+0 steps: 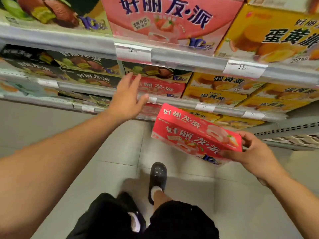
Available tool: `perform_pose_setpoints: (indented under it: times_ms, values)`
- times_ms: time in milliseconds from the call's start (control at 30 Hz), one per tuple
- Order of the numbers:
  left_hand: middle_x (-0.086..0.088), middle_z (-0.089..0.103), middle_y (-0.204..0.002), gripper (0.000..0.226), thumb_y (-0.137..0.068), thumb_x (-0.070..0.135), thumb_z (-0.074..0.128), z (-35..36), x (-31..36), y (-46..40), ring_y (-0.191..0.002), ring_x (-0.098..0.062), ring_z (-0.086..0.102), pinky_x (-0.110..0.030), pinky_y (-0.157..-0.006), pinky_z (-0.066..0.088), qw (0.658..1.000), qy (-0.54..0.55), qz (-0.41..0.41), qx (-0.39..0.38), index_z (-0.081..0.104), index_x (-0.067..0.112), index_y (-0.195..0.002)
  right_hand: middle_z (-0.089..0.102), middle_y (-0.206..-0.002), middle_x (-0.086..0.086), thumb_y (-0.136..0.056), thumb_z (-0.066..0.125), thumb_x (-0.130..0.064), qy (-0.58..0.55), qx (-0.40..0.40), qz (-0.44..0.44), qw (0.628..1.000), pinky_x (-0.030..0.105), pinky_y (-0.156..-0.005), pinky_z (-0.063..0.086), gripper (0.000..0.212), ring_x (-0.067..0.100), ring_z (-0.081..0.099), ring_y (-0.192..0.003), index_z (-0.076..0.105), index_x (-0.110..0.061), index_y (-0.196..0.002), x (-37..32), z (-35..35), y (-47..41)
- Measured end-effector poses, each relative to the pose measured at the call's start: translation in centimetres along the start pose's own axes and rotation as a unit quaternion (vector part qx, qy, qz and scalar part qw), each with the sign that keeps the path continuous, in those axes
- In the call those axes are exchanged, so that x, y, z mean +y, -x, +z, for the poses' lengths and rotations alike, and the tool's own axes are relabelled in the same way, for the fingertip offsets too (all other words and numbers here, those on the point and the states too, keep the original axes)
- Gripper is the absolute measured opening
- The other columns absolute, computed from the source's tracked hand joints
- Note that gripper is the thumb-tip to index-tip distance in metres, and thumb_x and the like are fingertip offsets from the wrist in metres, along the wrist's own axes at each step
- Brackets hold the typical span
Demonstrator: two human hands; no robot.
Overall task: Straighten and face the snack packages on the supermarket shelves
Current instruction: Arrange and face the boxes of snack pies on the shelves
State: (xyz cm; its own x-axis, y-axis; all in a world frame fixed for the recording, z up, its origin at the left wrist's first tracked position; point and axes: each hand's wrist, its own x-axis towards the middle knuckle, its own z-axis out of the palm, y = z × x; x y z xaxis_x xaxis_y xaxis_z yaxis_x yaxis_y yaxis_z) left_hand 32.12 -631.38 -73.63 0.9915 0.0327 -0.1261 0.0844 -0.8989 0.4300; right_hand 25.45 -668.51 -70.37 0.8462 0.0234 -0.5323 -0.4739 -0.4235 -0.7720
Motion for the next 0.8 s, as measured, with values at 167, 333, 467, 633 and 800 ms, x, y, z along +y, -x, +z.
perform_pose_setpoints:
  times_ms: [167,333,467,633,800]
  values:
    - [-0.028,0.057,-0.119,0.053,-0.091,0.047,0.055,0.9,-0.2,-6.7,-0.113,-0.044,0.052,-0.051,-0.099,0.036,0.964,-0.252,0.048,0.072,0.054,0.006,-0.124,0.072,-0.089,-0.018,-0.048,0.090,-0.017,0.006,0.050,0.007,0.999,0.017,-0.062,0.048,0.062,-0.001,0.068,-0.075,0.063,-0.027,-0.102,2.0,0.3,-0.3]
    - [-0.035,0.046,-0.136,0.055,-0.091,0.030,0.061,1.6,-1.7,-8.3,-0.128,-0.053,0.039,-0.059,-0.108,0.026,0.964,-0.218,0.058,0.140,0.046,0.003,-0.136,0.072,-0.092,-0.016,-0.038,0.089,-0.027,-0.009,0.084,0.010,0.996,0.023,-0.068,0.053,0.071,0.002,0.069,-0.080,0.063,-0.028,-0.105,3.7,2.4,-0.1]
    - [-0.032,0.064,-0.110,0.040,-0.092,0.026,0.062,0.5,-1.9,-8.4,-0.102,-0.051,0.060,-0.057,-0.088,0.044,0.967,-0.195,0.087,0.142,0.057,0.001,-0.123,0.073,-0.093,-0.013,-0.036,0.089,-0.029,-0.036,0.094,0.008,0.995,0.030,-0.076,0.051,0.073,0.006,0.069,-0.083,0.063,-0.030,-0.103,4.3,4.5,0.2]
    - [-0.028,0.066,-0.099,0.035,-0.090,0.029,0.067,-1.8,-2.2,-7.7,-0.090,-0.047,0.063,-0.050,-0.075,0.047,0.968,-0.200,0.103,0.108,0.061,0.001,-0.109,0.072,-0.093,-0.014,-0.036,0.089,-0.028,-0.049,0.101,-0.006,0.994,0.023,-0.068,0.054,0.070,0.005,0.070,-0.082,0.062,-0.031,-0.101,4.0,5.7,0.7]
    - [-0.027,0.053,-0.115,0.062,-0.077,0.020,0.076,-1.9,-3.0,-4.6,-0.103,-0.046,0.051,-0.050,-0.081,0.037,0.952,-0.200,0.196,0.121,0.049,0.001,-0.130,0.071,-0.100,-0.012,-0.037,0.090,-0.024,-0.051,0.101,-0.013,0.994,0.013,-0.064,0.053,0.077,0.006,0.069,-0.088,0.061,-0.031,-0.109,3.8,4.8,1.6]
